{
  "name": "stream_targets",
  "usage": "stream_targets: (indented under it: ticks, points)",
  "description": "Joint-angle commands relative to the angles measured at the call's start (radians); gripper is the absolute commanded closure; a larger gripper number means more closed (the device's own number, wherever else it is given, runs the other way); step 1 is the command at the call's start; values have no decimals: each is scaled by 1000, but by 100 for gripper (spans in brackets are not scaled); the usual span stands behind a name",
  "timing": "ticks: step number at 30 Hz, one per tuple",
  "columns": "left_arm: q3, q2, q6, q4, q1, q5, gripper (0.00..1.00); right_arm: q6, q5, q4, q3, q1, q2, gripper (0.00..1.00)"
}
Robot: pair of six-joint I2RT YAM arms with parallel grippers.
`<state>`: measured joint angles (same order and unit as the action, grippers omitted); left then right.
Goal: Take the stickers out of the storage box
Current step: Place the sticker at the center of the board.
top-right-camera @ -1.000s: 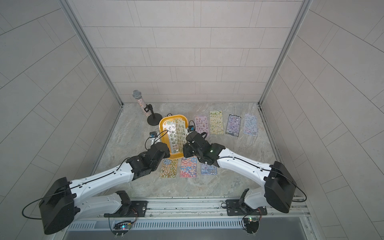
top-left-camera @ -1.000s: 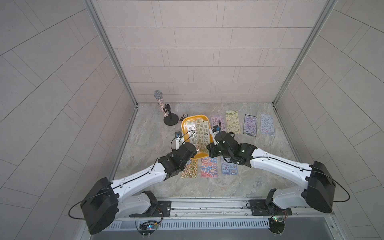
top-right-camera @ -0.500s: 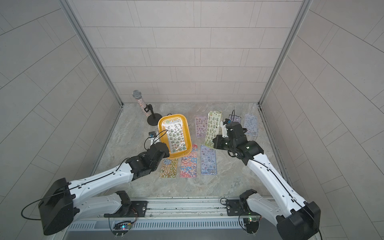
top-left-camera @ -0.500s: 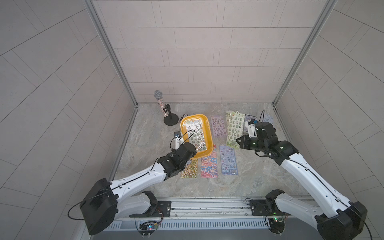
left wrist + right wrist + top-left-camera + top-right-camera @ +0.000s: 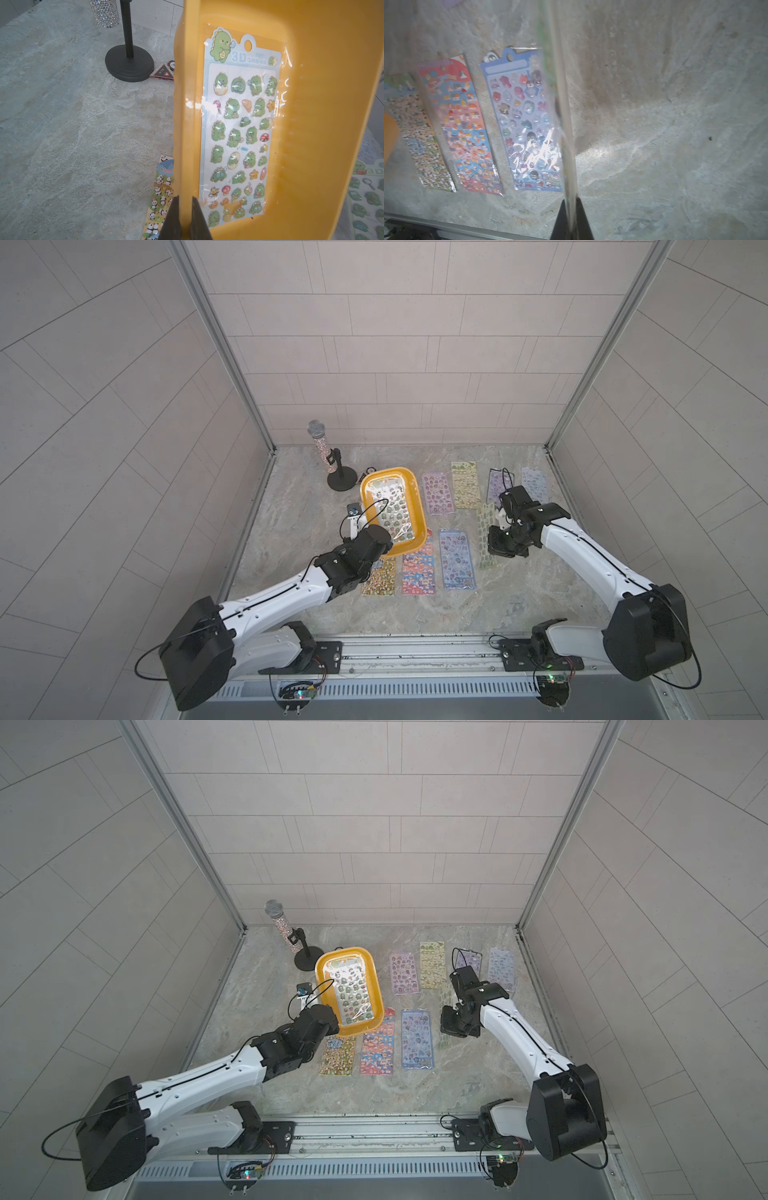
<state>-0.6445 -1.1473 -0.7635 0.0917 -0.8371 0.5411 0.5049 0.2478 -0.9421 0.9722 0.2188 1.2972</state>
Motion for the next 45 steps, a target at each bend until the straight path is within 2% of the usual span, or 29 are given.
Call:
stream_targets:
  ticks: [1, 9, 21, 27, 36, 45]
  points:
    - [8, 10, -11, -38, 6, -1, 100, -17, -91, -73, 23, -1, -16, 100]
    - [9, 6, -11, -43, 6, -4, 100, -20, -65, -85, 16, 2, 98, 100]
    - [11, 24, -10, -38, 6, -13, 100, -28, -271, -159, 63, 3, 290, 90]
    - [10, 26, -13, -40, 5, -15, 100, -34, -317, -169, 94, 8, 377, 87]
    - [12, 23, -15, -44, 6, -15, 100, -37, -371, -172, 109, 29, 488, 76]
    - [13, 21, -18, -46, 5, -19, 100, -28, -437, -181, 101, 34, 524, 62]
